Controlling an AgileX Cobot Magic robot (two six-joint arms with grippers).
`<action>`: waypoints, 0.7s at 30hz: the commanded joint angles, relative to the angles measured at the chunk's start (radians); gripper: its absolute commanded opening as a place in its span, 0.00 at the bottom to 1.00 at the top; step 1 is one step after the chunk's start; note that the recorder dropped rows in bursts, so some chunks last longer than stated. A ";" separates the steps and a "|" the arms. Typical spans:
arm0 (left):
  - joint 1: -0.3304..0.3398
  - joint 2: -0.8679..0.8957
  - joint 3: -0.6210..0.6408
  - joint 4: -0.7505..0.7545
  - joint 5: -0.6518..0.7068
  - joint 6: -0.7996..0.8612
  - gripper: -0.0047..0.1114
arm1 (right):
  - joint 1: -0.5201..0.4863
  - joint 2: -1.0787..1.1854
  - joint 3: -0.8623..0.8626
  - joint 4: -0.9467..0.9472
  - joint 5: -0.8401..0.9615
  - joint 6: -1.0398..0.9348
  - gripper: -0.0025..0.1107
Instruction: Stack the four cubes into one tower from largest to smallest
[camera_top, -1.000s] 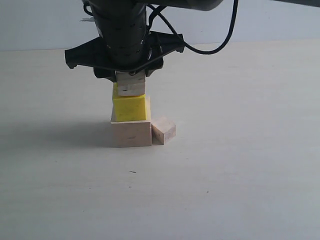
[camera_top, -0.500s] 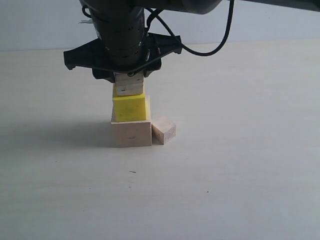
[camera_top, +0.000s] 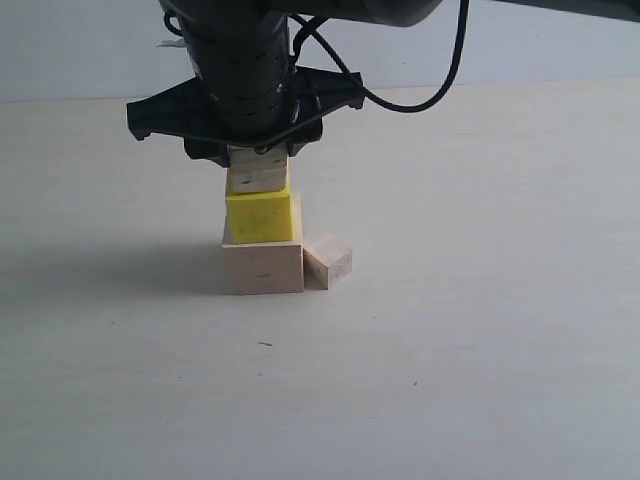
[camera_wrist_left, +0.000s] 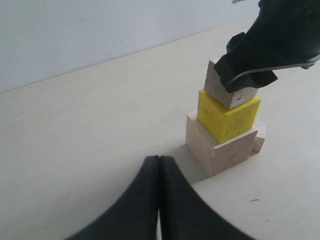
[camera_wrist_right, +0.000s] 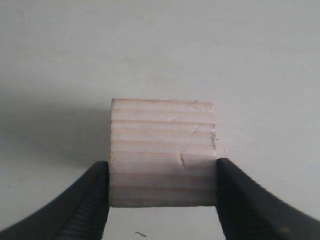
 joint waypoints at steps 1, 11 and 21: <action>0.003 -0.007 0.003 -0.010 -0.009 -0.008 0.04 | 0.016 0.006 -0.002 0.003 0.015 0.004 0.02; 0.003 -0.018 0.003 -0.010 -0.009 -0.008 0.04 | 0.020 0.006 -0.002 -0.029 0.043 0.027 0.02; 0.003 -0.023 0.003 -0.010 -0.009 -0.008 0.04 | 0.020 0.006 -0.002 -0.034 0.043 0.053 0.02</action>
